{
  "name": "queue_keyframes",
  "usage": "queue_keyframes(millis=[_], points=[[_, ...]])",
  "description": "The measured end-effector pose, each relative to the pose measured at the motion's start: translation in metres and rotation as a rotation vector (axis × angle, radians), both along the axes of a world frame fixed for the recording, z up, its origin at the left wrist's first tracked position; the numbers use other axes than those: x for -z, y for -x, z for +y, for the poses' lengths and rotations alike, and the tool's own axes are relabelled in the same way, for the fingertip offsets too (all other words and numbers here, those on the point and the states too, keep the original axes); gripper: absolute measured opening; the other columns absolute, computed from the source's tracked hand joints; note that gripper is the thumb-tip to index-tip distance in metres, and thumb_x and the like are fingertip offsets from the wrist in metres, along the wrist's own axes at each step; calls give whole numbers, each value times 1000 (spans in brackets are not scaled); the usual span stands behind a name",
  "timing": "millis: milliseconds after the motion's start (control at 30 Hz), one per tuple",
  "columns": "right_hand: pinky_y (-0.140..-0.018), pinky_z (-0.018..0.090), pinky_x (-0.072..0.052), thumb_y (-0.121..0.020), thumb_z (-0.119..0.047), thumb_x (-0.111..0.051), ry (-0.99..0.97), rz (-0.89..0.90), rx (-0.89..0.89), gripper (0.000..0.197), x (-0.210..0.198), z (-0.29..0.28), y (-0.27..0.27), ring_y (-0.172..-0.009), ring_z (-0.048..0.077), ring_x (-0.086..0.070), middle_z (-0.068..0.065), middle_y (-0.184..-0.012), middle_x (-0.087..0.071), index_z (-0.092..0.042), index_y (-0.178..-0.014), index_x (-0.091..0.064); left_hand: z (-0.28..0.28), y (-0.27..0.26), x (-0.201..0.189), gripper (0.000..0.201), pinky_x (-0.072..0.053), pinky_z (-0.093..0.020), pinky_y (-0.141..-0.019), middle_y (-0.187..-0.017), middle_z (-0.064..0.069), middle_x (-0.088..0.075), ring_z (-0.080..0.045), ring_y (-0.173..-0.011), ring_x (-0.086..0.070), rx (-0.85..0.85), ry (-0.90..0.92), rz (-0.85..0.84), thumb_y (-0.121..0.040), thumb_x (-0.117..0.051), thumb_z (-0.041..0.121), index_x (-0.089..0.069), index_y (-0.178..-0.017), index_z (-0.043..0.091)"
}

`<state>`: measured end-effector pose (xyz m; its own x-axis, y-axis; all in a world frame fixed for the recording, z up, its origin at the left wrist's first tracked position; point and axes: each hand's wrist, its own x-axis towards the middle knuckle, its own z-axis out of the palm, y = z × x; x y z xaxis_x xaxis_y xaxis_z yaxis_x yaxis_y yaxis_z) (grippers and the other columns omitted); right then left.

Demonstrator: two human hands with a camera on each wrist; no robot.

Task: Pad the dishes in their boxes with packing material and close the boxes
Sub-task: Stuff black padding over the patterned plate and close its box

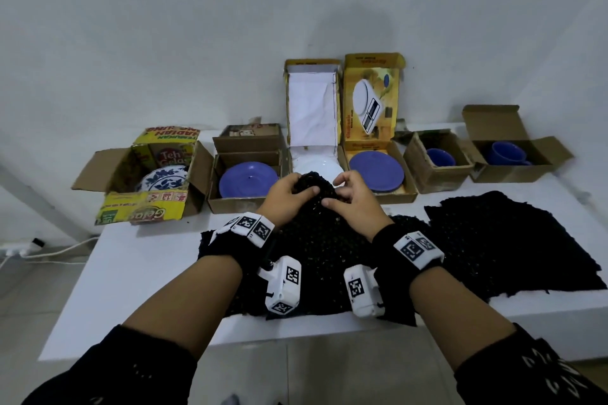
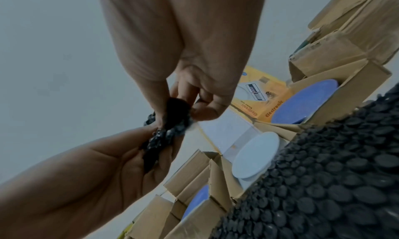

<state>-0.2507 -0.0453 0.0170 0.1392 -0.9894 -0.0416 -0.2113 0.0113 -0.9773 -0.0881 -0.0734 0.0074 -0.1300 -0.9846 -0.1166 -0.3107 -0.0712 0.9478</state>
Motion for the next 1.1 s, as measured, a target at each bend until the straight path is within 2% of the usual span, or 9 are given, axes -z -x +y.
queue_keyframes(millis=[167, 300, 400, 567, 633, 733, 833, 1033, 1100], points=[[-73, 27, -48, -83, -2, -66, 105, 103, -103, 50, -5, -11, -22, -71, 18, -58, -1, -88, -53, -23, -125, -49, -2, -24, -8, 34, -52, -52, -85, -104, -20, -64, -35, -95, -64, -145, 3, 52, -76, -77, 20, -48, -95, 25], [-74, 23, -47, -80, -7, -72, 187, 226, -103, 33, -5, -25, -43, -73, 17, -54, 4, -94, -57, -13, -111, -63, -8, -58, -15, 34, -52, -51, -86, -104, -30, -62, -37, -91, -64, -127, -5, 73, -80, -73, 17, -45, -98, 25], [-65, 7, -39, -78, -13, -75, 289, 298, -60, 20, -9, -36, -64, -68, 10, -50, -1, -83, -55, -8, -97, -68, -14, -83, -19, 30, -52, -41, -76, -91, -17, -60, -23, -80, -59, -101, 65, 94, -84, -68, 10, -47, -99, 24], [-69, 12, -47, -80, -6, -71, 251, 259, 51, 14, -10, -64, -113, -68, 10, -56, 0, -79, -57, -9, -94, -66, -24, -128, -27, 16, -55, -19, -65, -82, -6, -65, -6, -68, -65, -4, 44, 146, -87, -61, 2, -63, -103, 4], [-67, 27, -57, -84, 5, -62, 153, 106, 18, 22, -12, -73, -140, -63, 15, -63, 8, -80, -59, -11, -100, -61, -31, -149, -27, 22, -57, -19, -68, -80, -5, -67, -3, -67, -65, -13, 28, 147, -84, -64, -1, -63, -106, -1], [-66, 20, -57, -90, 9, -51, 64, -71, -42, 23, -16, -88, -177, -61, 7, -64, 8, -83, -62, -1, -109, -60, -45, -182, -27, 25, -57, -27, -77, -79, -4, -69, -8, -69, -66, -67, 51, 139, -80, -66, -5, -64, -105, -3], [-67, 19, -57, -85, 5, -62, 6, -156, -53, 16, -18, -103, -210, -68, 6, -65, 5, -83, -65, 0, -101, -62, -57, -216, -28, 20, -57, -24, -72, -81, -8, -69, -8, -68, -67, -59, 68, 108, -82, -66, -3, -66, -101, 4], [-71, 30, -51, -75, 5, -70, 138, 138, -10, 35, -16, -147, -282, -79, 21, -58, 6, -83, -60, -26, -74, -53, -83, -293, -31, 11, -47, -17, -66, -79, 2, -65, -6, -71, -63, -171, 102, -102, -84, -68, 10, -66, -95, 9], [-70, 17, -44, -76, 2, -68, 173, 194, -36, 32, -18, -162, -302, -79, 16, -55, 4, -87, -59, -24, -77, -51, -95, -323, -28, 10, -44, -10, -64, -78, 4, -63, -12, -76, -63, -264, 107, -245, -83, -69, 13, -65, -90, 16]])
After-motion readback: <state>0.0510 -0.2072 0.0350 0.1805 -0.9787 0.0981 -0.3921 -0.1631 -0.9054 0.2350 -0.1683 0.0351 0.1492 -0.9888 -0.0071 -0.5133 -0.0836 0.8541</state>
